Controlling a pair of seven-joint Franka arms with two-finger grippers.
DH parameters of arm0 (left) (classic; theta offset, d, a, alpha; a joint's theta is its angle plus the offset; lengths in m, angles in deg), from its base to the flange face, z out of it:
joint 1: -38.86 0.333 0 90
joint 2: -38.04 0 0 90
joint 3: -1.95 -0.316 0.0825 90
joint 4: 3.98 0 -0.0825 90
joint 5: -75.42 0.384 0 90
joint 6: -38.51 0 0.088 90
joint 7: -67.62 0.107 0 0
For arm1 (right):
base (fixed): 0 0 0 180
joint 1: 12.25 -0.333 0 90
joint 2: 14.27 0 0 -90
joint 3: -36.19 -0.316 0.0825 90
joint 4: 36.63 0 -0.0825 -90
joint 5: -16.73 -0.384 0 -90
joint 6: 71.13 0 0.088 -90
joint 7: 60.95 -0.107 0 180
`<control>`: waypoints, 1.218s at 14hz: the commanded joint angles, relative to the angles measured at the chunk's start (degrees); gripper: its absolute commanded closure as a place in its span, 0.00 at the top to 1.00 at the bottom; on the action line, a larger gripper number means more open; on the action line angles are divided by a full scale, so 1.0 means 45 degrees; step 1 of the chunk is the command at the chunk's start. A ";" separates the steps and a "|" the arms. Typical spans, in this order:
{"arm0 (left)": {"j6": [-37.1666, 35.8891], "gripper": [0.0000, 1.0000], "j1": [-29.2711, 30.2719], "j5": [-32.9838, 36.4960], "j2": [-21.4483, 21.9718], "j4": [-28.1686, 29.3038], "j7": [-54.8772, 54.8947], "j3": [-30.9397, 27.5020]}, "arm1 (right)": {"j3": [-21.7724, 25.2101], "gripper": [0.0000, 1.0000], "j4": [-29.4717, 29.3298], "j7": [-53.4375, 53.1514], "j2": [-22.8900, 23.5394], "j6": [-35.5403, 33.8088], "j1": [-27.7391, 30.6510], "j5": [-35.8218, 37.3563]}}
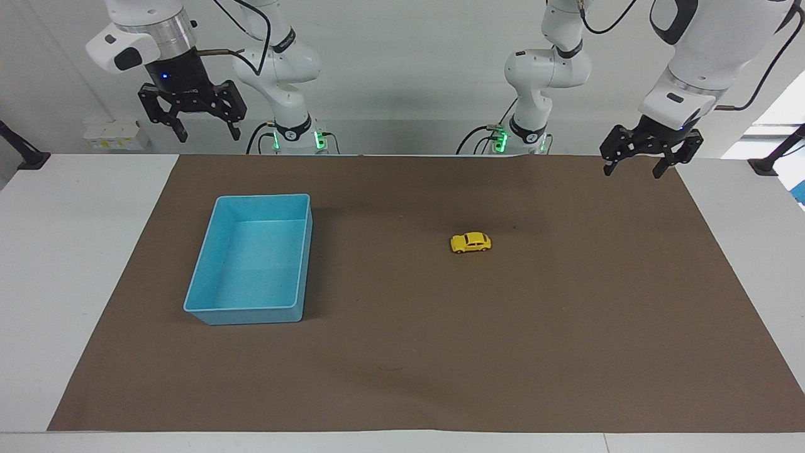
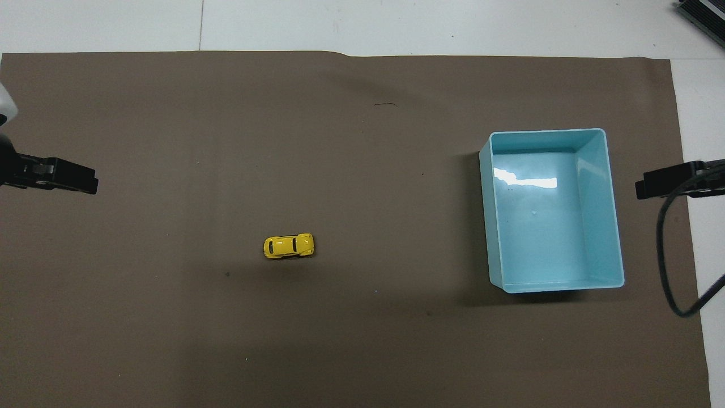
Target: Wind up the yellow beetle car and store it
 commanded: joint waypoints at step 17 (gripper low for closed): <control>0.1143 1.00 -0.1370 -0.0772 -0.1577 0.0626 1.3590 0.0086 | -0.0003 1.00 0.0252 -0.0120 -0.0247 0.0083 0.0066 -0.0066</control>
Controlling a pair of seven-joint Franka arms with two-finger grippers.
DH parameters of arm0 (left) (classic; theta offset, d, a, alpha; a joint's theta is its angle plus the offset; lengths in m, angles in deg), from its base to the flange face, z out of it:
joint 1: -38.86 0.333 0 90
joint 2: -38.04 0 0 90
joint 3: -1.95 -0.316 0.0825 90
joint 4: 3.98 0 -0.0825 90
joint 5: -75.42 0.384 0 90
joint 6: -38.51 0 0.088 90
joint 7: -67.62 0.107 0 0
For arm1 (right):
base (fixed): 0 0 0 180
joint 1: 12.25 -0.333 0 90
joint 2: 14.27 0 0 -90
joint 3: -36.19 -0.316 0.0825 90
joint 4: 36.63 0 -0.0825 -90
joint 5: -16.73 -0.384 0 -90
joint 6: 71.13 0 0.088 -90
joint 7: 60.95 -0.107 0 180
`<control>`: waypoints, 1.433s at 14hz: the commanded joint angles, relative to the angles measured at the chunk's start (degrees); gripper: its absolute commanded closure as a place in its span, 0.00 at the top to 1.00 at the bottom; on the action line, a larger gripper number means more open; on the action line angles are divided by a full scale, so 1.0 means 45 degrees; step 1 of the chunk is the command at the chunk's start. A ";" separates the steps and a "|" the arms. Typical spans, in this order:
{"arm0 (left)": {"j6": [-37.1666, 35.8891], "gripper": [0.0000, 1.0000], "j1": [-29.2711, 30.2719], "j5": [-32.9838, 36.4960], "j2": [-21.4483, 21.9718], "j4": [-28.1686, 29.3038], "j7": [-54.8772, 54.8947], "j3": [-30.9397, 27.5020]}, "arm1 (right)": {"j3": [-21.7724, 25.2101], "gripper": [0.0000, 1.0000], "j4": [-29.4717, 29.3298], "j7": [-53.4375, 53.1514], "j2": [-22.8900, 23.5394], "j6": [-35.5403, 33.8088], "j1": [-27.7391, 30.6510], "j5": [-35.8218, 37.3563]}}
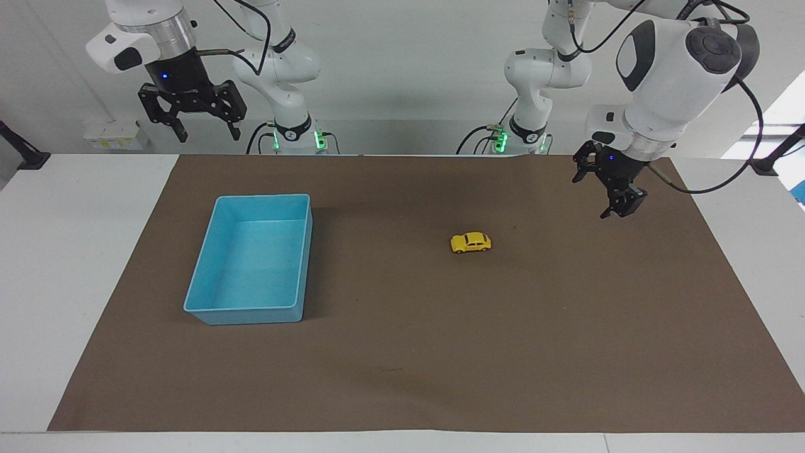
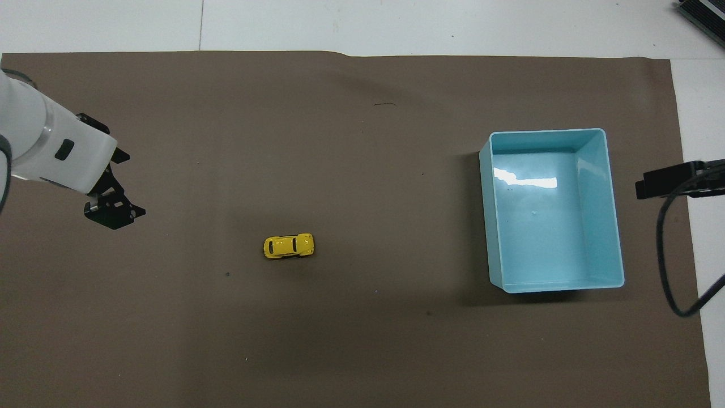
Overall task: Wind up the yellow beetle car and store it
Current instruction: 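Reach the left gripper down onto the yellow beetle car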
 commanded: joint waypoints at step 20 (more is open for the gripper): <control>1.0209 1.00 -0.4671 -0.0080 -0.0088 0.8415 -0.1211 -0.0252 | -0.0003 1.00 0.0272 -0.0120 -0.0246 0.0064 0.0066 -0.0085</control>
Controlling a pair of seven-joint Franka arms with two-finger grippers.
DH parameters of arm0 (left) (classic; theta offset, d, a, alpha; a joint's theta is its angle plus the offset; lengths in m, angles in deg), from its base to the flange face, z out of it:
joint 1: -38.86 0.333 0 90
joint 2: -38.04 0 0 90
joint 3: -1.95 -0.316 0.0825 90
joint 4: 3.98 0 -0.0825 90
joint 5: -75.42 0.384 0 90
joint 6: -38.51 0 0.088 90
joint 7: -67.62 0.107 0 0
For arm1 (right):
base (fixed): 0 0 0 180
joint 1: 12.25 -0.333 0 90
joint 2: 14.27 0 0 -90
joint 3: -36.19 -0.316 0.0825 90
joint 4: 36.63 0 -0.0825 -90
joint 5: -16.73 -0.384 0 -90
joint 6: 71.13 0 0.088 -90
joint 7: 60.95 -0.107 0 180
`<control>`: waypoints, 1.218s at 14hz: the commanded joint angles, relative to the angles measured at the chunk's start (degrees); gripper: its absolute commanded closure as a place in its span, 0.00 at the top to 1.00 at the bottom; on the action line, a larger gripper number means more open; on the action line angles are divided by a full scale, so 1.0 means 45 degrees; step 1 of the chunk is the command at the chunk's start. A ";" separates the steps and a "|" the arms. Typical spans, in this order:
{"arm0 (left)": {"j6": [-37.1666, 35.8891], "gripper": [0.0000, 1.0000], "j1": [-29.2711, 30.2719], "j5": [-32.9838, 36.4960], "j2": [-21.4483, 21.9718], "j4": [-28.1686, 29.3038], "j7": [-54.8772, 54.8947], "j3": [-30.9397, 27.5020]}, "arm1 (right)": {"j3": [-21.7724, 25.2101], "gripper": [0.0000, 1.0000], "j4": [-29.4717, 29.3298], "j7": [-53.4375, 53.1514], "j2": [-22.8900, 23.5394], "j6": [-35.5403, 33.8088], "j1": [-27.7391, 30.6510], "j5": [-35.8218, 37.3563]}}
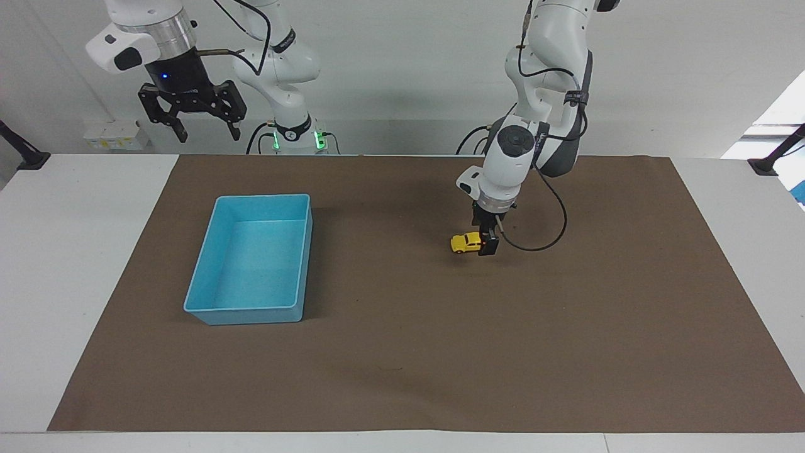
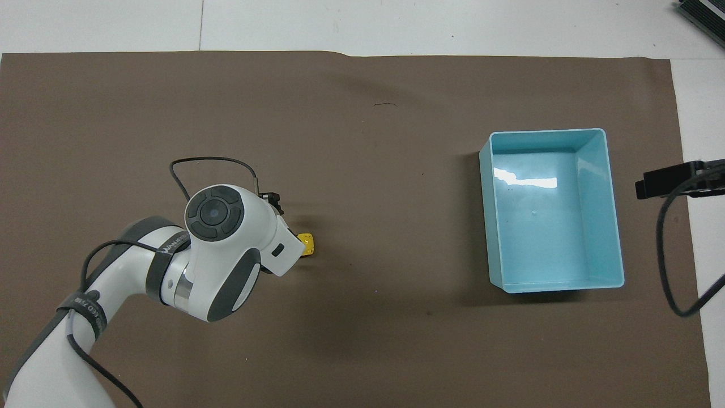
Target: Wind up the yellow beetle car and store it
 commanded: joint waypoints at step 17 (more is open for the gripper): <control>0.1151 0.00 -0.0146 -0.0061 0.0607 0.1522 0.0995 -0.0285 | -0.0004 1.00 0.0252 -0.0120 -0.0246 0.0083 0.0066 -0.0086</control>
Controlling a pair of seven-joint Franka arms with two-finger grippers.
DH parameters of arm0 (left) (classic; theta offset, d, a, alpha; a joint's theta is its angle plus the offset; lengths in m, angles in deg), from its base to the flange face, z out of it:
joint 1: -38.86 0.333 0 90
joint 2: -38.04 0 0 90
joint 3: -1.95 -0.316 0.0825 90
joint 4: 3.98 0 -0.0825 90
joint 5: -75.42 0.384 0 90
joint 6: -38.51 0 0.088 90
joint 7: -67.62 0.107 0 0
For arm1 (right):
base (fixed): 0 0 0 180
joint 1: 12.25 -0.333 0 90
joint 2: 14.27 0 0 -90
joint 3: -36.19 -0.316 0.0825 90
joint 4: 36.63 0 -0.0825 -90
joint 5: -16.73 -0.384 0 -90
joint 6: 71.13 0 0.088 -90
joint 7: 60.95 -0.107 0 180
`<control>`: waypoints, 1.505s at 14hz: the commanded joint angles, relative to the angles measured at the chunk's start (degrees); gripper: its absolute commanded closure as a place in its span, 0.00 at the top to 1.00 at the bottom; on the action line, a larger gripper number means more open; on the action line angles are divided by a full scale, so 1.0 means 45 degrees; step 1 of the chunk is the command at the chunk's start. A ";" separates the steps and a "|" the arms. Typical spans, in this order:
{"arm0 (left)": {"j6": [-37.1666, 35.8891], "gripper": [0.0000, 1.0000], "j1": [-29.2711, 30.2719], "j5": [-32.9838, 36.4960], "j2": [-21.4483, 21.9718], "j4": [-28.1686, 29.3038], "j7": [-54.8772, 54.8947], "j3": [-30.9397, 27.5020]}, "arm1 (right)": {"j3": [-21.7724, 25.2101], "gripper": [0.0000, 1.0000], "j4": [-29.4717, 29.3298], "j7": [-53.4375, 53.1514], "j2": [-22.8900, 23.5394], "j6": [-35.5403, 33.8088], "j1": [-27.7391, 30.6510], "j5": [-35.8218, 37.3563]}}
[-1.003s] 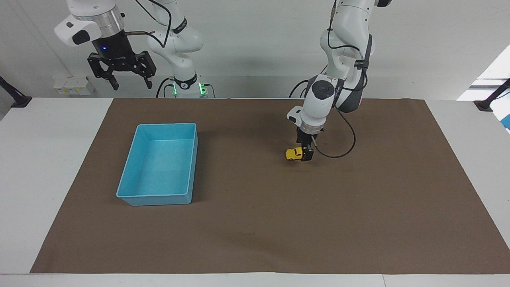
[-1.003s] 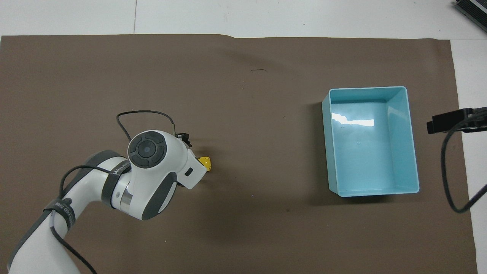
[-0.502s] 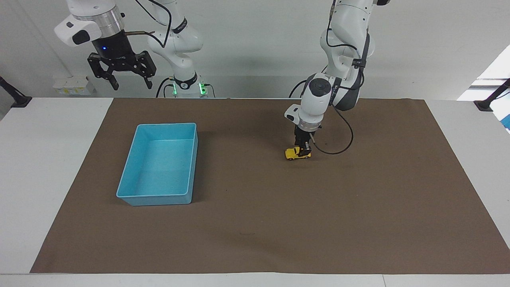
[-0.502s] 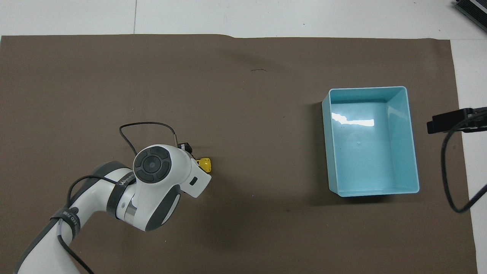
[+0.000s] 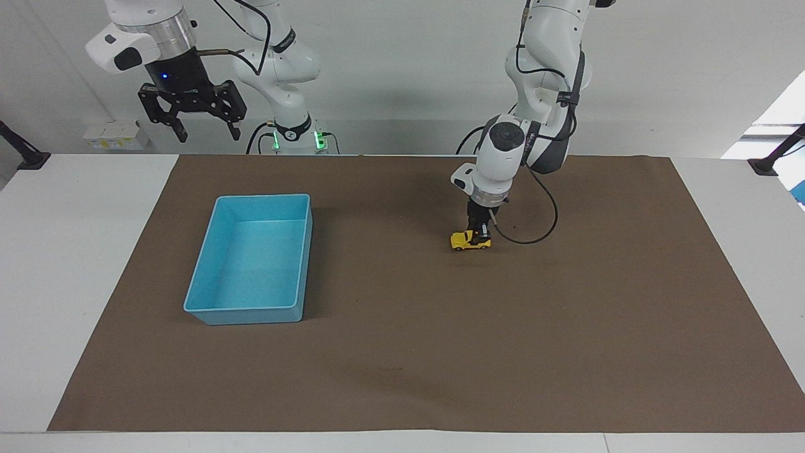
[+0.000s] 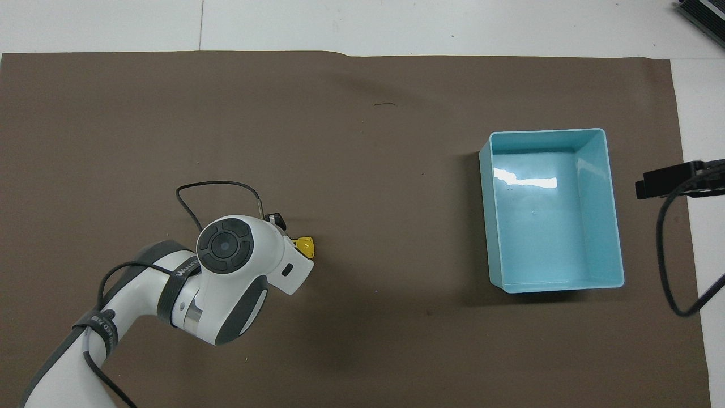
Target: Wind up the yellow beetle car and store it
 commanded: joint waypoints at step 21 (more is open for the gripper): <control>0.0053 0.00 0.3533 -0.0061 0.0048 0.0477 0.4476 -0.0172 | -0.0004 1.00 0.0252 -0.0120 -0.0246 0.0064 0.0066 -0.0085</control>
